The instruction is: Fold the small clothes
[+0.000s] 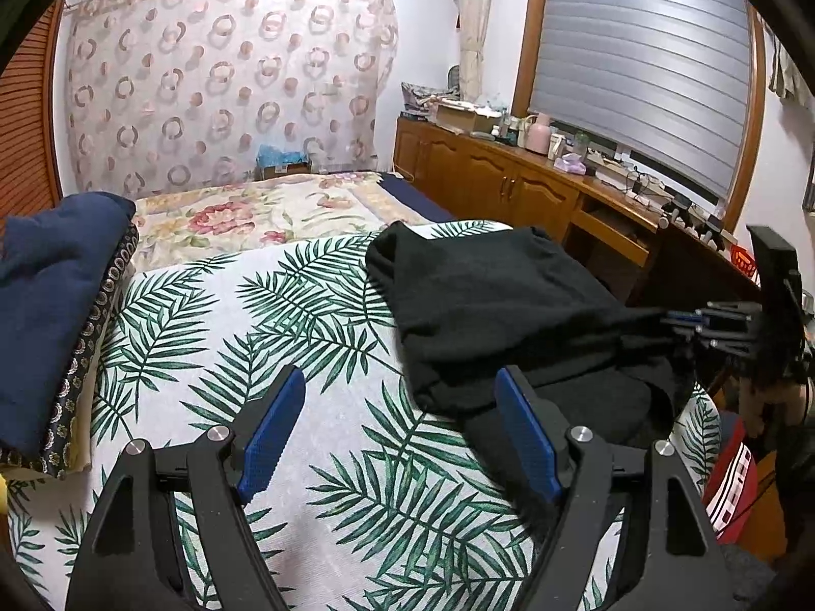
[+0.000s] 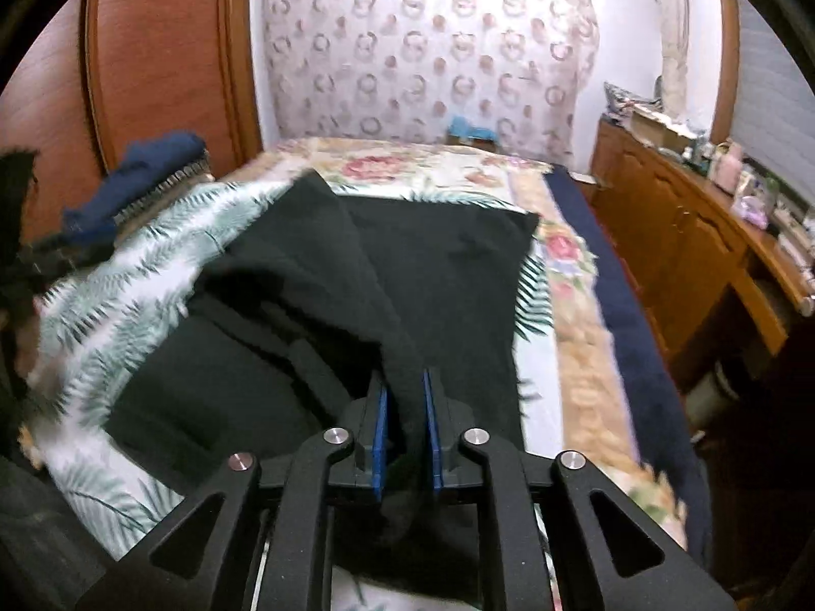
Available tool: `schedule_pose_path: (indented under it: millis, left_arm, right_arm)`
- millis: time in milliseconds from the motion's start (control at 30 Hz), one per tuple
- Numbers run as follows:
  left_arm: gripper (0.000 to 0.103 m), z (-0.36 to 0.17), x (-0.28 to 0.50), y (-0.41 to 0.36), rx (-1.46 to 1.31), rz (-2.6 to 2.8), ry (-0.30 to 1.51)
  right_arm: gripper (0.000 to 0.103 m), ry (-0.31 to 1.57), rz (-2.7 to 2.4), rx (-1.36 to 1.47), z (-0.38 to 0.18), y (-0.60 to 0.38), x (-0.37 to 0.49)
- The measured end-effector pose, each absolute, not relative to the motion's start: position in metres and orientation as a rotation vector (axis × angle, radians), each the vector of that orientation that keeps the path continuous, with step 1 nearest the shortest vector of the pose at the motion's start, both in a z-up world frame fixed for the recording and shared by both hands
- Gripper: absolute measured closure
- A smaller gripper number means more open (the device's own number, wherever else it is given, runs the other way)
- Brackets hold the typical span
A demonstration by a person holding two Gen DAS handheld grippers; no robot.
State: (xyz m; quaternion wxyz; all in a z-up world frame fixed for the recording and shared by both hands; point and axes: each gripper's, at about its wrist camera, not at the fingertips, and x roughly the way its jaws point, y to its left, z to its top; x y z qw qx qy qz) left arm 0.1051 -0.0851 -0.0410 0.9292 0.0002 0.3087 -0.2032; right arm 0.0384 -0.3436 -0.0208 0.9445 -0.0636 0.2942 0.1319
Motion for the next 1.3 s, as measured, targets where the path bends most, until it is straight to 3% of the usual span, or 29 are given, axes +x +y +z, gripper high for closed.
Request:
schedule_pose_path:
  millis: [100, 233, 700, 767, 833, 1300]
  left_arm:
    - [0.025, -0.041, 0.104, -0.084, -0.005, -0.418, 0.621]
    - [0.025, -0.04, 0.102, -0.084, 0.0, -0.395, 0.618]
    - [0.025, -0.03, 0.103, -0.064, 0.028, -0.332, 0.592]
    - [0.025, -0.029, 0.103, -0.059, 0.025, -0.32, 0.591]
    - [0.025, -0.029, 0.104, -0.054, 0.021, -0.309, 0.589]
    - [0.025, -0.037, 0.105, -0.036, 0.0, -0.269, 0.607]
  right_arm:
    - [0.077, 0.592, 0.251, -0.111, -0.019, -0.345, 0.032]
    - [0.053, 0.55, 0.24, -0.098, -0.006, -0.346, 0.029]
    - [0.052, 0.502, 0.412, -0.215, -0.003, -0.265, 0.06]
    - [0.041, 0.525, 0.453, -0.234, -0.005, -0.251, 0.07]
    - [0.038, 0.557, 0.496, -0.25, -0.007, -0.239, 0.083]
    - [0.038, 0.691, 0.642, -0.339, -0.021, -0.184, 0.154]
